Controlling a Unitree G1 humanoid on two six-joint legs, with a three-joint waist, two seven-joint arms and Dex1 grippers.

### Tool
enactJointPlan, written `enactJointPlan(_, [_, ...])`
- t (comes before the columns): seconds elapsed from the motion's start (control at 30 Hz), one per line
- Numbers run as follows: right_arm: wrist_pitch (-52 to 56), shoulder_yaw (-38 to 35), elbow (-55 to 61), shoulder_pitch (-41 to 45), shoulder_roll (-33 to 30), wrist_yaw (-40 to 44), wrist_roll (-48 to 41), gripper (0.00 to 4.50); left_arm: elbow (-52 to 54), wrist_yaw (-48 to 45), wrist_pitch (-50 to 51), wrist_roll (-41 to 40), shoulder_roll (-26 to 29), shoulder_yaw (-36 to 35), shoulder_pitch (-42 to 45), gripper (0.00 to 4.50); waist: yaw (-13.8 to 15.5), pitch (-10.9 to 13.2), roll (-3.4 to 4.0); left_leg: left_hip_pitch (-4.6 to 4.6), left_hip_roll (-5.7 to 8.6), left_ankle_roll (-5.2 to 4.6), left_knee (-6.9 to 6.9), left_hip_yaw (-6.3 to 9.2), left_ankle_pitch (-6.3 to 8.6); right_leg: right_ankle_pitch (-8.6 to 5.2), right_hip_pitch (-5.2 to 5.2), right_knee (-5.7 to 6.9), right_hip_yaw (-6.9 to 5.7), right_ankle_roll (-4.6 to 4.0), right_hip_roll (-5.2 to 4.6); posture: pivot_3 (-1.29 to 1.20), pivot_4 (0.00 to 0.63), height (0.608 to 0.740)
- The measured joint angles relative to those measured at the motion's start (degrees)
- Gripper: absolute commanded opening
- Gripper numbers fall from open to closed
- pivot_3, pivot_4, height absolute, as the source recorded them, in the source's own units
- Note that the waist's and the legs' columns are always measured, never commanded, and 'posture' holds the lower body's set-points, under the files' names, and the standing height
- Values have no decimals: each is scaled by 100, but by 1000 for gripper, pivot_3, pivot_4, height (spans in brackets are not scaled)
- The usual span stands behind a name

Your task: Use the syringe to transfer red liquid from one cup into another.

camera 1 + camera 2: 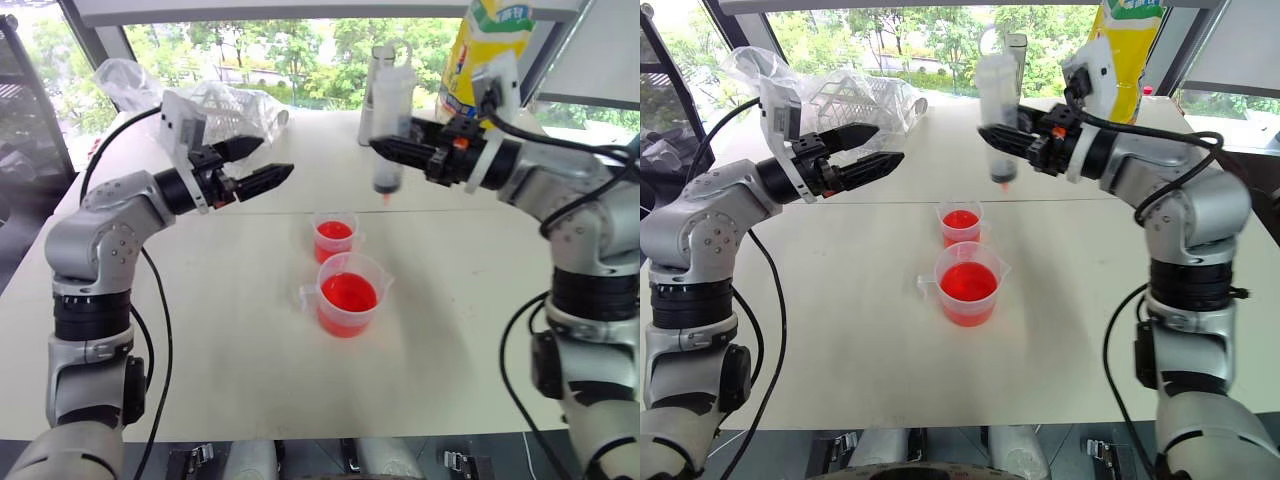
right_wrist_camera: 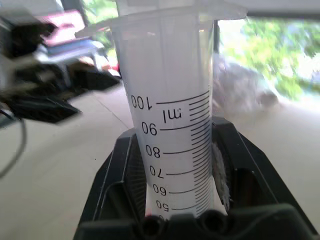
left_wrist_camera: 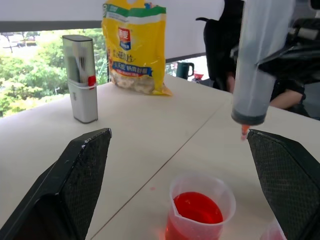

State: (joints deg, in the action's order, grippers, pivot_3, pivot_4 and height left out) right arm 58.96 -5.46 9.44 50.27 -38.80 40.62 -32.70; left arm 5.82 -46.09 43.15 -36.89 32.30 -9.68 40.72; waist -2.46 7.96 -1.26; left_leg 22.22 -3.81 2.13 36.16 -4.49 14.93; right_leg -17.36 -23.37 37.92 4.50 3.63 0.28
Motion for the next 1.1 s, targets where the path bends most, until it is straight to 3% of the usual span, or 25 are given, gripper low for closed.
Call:
enactJointPlan(0.13, [1191, 345, -369, 470, -510, -227, 99, 1402, 93, -4, 1, 0, -26, 127, -122, 4444, -16, 0, 0, -2, 0, -1, -3, -2, 0, -1, -4, -2, 6, -1, 5, 0, 150, 740])
enactJointPlan(0.23, [2069, 1046, -779, 872, -745, -313, 273, 1402, 162, -9, -2, 0, -75, 224, -231, 4444, -14, 0, 0, -1, 0, -1, -7, -1, 0, -1, -6, -4, 7, -3, 7, 0, 150, 740])
enactJointPlan(0.4, [3148, 1949, -1615, 1142, -745, -320, 293, 1402, 530, -199, -45, 3, 120, 238, -611, 4444, -18, 0, 1, 10, -1, -2, -10, -6, 1, -1, -16, -13, 10, -3, 4, 0, 150, 740])
enactJointPlan(0.6, [3318, 2960, -2124, 1254, -867, -300, 222, 1402, 1035, -399, -81, -61, 452, 221, -1179, 4444, -5, 0, 0, 16, -1, -3, -11, -2, 2, -1, -14, -25, 6, -2, 3, 0, 150, 740])
enactJointPlan(0.97, [3320, 3068, -2569, 893, -354, -717, 255, 1402, 1437, -373, 48, -343, 585, 218, -1356, 4444, -16, 0, 1, 15, 1, -4, -12, 1, 2, 0, -12, -27, 2, -1, 9, 0, 150, 740])
enactJointPlan(1.1, [3321, 2929, -2714, 849, -280, -844, 367, 3328, 1579, -391, 148, -446, 656, 219, -1439, 4500, -9, 0, 0, 15, 0, -4, -10, 1, 2, 0, -11, -27, 2, -1, 8, 0, 150, 740])
